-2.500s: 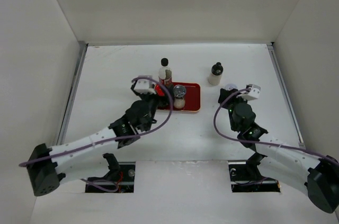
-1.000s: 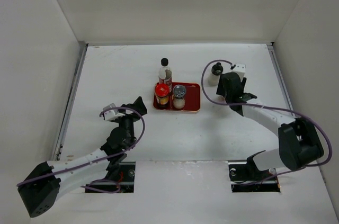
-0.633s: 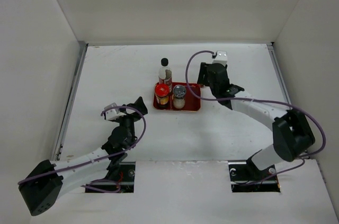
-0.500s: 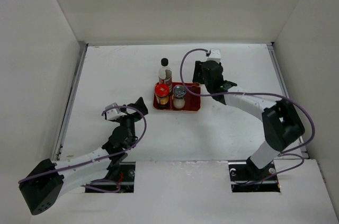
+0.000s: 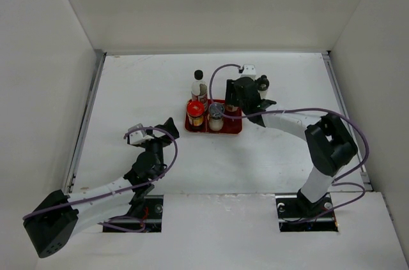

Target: Organize the condiment bottles

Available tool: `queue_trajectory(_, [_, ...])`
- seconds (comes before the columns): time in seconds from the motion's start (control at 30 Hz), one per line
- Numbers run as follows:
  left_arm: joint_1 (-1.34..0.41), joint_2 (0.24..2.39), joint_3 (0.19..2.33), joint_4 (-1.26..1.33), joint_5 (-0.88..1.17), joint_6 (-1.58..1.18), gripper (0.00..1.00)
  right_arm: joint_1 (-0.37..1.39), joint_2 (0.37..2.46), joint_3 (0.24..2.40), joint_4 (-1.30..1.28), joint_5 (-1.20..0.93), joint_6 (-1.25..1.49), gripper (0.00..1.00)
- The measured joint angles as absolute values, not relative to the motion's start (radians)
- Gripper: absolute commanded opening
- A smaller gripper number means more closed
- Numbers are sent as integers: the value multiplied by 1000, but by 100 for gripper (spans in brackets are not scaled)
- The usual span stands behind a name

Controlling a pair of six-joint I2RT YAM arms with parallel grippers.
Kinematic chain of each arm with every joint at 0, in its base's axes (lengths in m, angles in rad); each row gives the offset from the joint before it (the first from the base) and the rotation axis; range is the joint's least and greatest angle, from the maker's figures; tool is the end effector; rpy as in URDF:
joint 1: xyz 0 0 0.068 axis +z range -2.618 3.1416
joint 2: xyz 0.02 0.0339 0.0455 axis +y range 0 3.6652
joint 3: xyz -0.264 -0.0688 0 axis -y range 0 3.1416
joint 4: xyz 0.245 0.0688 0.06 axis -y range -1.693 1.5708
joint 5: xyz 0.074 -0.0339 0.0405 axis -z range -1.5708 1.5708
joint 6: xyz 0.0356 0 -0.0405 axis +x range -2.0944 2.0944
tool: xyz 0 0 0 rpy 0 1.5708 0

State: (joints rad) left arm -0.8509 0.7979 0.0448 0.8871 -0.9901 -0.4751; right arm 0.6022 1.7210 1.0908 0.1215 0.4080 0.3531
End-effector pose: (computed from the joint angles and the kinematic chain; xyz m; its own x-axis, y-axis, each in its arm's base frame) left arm 0.1201 -0.0918 0.1912 0.1395 -0.5398 -0.8302 -0.0787 0.8297 -0.5527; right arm 0.3261 0.2070 0.2267 -0.4577 0.0706 -0.8863 -0.0811 0.9894 0.1207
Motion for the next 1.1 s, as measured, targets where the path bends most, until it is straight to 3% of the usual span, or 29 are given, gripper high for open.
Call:
queue_trajectory(0.1, [-851, 798, 45, 887, -990, -476, 100, 609, 1743, 1091, 130, 407, 363, 58])
queue_trajectory(0.3, [-851, 798, 45, 887, -990, -476, 100, 611, 1776, 1091, 159, 410, 381, 82])
queue_trajectory(0.4, [-851, 798, 45, 887, -990, -476, 100, 610, 1768, 1091, 168, 414, 388, 88])
queue_trajectory(0.67, [-850, 802, 45, 887, -987, -476, 100, 591, 1578, 1044, 169, 432, 391, 93])
queue_trajectory(0.83, [-846, 833, 45, 887, -985, -476, 100, 488, 1482, 999, 181, 479, 392, 100])
queue_trajectory(1.1, [-846, 861, 45, 887, -982, -476, 100, 351, 1659, 1056, 137, 468, 363, 100])
